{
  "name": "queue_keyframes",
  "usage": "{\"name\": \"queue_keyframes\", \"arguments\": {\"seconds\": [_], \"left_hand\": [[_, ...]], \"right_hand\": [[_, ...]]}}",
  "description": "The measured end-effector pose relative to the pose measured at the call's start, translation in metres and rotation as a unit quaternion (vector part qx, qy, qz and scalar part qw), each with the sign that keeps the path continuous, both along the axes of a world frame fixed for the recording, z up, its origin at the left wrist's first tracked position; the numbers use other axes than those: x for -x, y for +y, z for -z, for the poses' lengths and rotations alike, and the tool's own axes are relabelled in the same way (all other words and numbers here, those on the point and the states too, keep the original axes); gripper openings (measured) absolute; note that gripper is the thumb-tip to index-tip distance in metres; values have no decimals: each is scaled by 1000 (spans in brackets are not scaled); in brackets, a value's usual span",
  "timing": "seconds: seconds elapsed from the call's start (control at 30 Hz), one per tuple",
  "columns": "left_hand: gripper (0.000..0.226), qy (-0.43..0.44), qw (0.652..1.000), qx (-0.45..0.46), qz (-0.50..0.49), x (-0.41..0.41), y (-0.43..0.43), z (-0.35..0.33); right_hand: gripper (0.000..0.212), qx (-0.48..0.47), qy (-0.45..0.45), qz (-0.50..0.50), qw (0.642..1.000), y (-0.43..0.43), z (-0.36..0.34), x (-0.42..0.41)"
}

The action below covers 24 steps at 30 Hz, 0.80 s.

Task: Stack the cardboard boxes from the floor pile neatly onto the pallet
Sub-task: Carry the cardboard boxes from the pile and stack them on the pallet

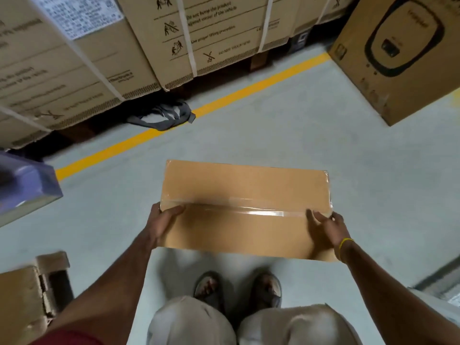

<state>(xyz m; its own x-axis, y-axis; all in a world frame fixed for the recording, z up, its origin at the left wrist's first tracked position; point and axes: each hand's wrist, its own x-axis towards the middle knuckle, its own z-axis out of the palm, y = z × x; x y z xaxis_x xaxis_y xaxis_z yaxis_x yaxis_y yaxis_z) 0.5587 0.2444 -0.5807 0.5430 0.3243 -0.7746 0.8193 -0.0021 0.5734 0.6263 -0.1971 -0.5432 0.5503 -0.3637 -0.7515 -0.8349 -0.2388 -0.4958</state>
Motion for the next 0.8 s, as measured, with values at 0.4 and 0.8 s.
{"name": "queue_keyframes", "arguments": {"seconds": [0.4, 0.8], "left_hand": [[30, -49, 991, -22, -124, 145, 54, -304], [47, -111, 954, -86, -265, 330, 65, -507]], "right_hand": [[57, -33, -65, -106, 992, 51, -275, 57], [71, -66, -108, -220, 967, 109, -453, 142]]}}
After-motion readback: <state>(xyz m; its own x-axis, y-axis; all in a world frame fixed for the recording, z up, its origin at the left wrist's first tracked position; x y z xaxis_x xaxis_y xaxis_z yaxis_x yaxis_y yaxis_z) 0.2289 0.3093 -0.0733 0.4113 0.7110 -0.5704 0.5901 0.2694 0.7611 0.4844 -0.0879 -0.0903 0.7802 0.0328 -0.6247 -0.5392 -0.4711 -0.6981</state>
